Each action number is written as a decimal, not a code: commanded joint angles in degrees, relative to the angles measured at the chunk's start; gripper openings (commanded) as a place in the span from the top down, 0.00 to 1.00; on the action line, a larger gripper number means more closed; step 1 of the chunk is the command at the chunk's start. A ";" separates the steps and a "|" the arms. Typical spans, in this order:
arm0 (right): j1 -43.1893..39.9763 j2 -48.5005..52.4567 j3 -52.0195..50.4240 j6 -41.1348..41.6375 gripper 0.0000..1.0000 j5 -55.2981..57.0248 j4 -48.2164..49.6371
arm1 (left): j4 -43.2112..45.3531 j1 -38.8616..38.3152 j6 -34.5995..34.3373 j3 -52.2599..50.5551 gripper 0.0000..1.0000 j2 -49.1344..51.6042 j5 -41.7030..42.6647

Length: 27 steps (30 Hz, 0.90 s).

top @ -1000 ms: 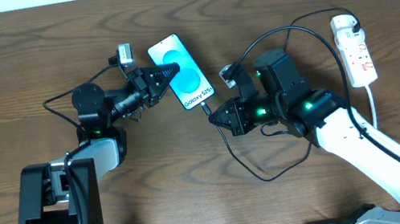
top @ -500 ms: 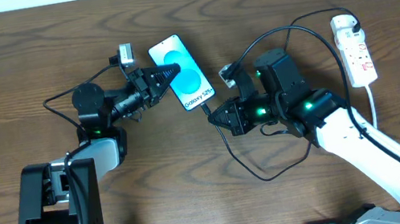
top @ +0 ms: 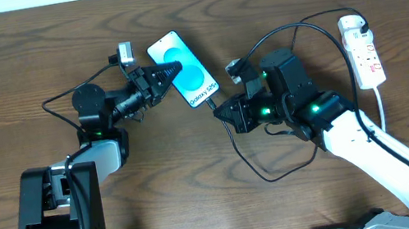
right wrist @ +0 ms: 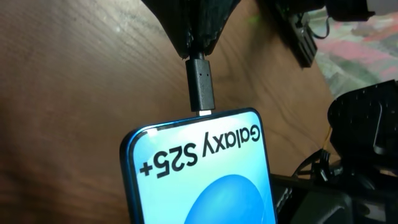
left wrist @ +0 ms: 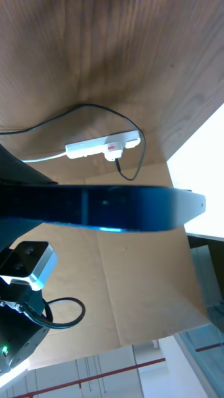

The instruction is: Plug charger to phone and switch on socket

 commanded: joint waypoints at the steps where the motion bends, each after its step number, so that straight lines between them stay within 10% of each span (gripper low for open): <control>1: -0.33 0.15 0.59 -0.76 0.99 2.75 3.30 | 0.48 -0.76 1.03 0.83 0.93 -0.55 5.25; 15: -0.37 -0.20 0.61 -10.54 0.85 -4.98 0.55 | 0.44 -0.74 4.72 0.83 0.93 -0.55 5.18; 19: -0.35 -4.33 0.90 -12.76 0.53 -5.03 0.46 | 0.44 -0.74 4.70 0.83 0.93 -0.55 5.20; 27: 4.52 -13.94 0.92 -14.86 0.45 21.66 -8.02 | 0.42 -0.74 4.70 0.83 0.92 -0.55 5.16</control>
